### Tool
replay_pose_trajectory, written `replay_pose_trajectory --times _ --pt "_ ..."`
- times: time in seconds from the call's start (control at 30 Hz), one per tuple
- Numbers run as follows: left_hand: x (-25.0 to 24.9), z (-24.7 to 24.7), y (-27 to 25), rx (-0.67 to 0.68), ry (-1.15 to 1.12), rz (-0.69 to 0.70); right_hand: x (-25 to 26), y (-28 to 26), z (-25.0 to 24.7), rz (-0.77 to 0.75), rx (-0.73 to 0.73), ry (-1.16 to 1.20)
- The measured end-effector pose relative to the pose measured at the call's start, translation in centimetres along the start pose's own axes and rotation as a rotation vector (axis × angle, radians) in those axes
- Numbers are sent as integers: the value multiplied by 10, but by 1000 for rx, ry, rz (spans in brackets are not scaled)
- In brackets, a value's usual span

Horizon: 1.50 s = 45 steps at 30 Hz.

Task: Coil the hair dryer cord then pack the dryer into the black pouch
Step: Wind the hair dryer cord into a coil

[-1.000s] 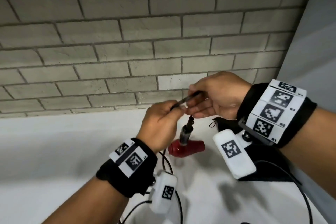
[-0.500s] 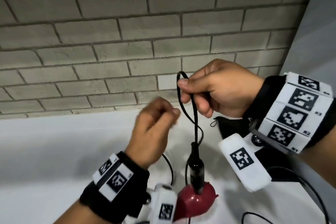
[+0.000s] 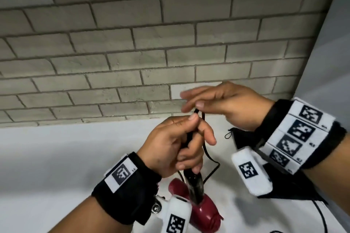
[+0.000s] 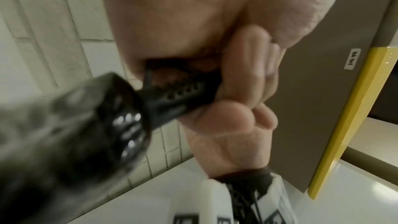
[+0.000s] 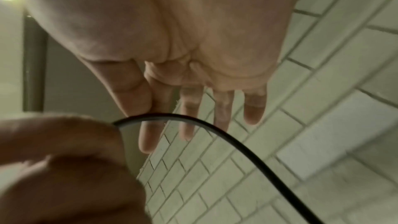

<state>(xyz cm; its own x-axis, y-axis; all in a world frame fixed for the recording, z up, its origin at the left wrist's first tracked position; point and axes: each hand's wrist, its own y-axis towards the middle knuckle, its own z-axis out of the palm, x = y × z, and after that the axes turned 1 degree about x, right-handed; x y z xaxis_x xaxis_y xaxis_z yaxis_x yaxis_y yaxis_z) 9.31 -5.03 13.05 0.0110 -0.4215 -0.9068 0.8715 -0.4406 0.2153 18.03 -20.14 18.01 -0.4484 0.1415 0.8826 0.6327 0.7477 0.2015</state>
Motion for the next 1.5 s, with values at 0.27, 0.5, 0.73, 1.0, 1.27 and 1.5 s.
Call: replay_pose_trajectory --times 0.27,0.5,0.73,1.0,1.27,1.5 --pt "0 -2 -3 -60 -115 26 -36 -9 42 12 -87 380" --pt "-3 -17 2 -346 -129 149 -56 -33 72 -92 -268 -435" --pt "19 -24 7 -472 128 186 -51 -49 80 -47 -212 -848" --pt "19 -21 -5 -344 486 -16 9 -46 57 -136 -112 -1012" --pt "6 -12 -20 -78 300 -96 33 -27 2 -130 59 -596" --pt "-5 -8 -27 28 93 -40 -1 -22 22 -60 171 121"
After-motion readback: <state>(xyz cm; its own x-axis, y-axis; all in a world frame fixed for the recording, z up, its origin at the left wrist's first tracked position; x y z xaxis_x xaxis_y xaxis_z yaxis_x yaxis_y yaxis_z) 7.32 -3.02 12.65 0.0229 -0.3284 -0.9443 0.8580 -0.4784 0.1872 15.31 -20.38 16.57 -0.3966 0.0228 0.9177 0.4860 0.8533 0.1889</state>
